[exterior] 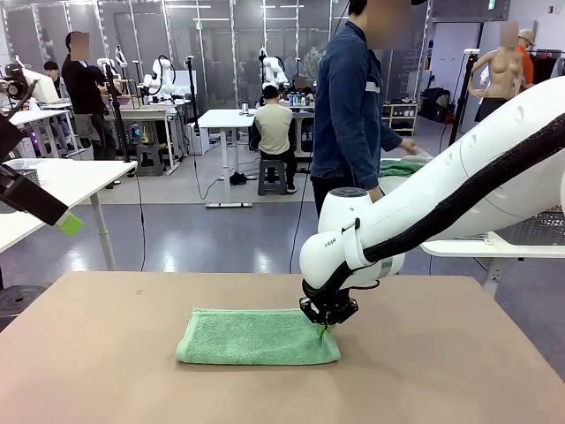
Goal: Fold the towels and place them in the basket.
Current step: When a person lays out a Towel with hook on the table, fold it in half twice, then place the folded Towel with hook on the right side of the table.
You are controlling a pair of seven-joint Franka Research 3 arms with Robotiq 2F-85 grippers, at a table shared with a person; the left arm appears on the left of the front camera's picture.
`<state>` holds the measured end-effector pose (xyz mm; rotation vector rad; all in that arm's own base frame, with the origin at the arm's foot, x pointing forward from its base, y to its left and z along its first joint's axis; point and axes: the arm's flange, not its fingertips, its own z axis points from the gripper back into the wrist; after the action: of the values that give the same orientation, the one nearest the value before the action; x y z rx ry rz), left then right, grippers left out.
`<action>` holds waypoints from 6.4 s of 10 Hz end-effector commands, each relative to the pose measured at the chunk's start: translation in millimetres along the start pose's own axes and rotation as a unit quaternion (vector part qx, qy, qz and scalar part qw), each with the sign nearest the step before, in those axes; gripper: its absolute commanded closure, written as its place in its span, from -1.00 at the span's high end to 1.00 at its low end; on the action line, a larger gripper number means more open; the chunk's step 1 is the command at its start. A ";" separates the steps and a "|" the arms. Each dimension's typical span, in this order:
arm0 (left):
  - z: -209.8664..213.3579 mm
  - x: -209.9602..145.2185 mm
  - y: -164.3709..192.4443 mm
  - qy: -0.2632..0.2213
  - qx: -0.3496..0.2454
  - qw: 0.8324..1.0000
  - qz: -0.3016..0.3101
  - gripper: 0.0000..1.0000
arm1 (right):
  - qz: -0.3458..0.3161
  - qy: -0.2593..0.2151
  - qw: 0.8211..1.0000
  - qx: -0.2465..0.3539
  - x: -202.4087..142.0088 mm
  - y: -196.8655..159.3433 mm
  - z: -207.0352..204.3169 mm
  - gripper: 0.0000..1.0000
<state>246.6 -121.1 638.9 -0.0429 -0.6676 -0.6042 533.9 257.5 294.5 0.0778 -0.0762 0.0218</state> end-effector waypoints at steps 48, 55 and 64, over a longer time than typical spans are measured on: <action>-0.9 1.4 0.7 -0.003 0.003 1.000 0.005 1.00 | 0.041 0.016 0.998 -0.053 15.6 169.1 52.5 0.94; -0.9 1.4 0.7 -0.003 0.003 1.000 0.005 1.00 | 0.041 0.015 0.998 -0.054 15.9 168.9 52.1 0.94; -0.9 1.4 0.7 -0.003 0.003 1.000 0.005 1.00 | -0.061 0.018 0.979 0.192 -19.2 -28.1 71.4 0.95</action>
<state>246.8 -120.7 639.1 -0.0430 -0.6680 -0.6027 511.1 231.7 372.9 0.3928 -0.0310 -0.1000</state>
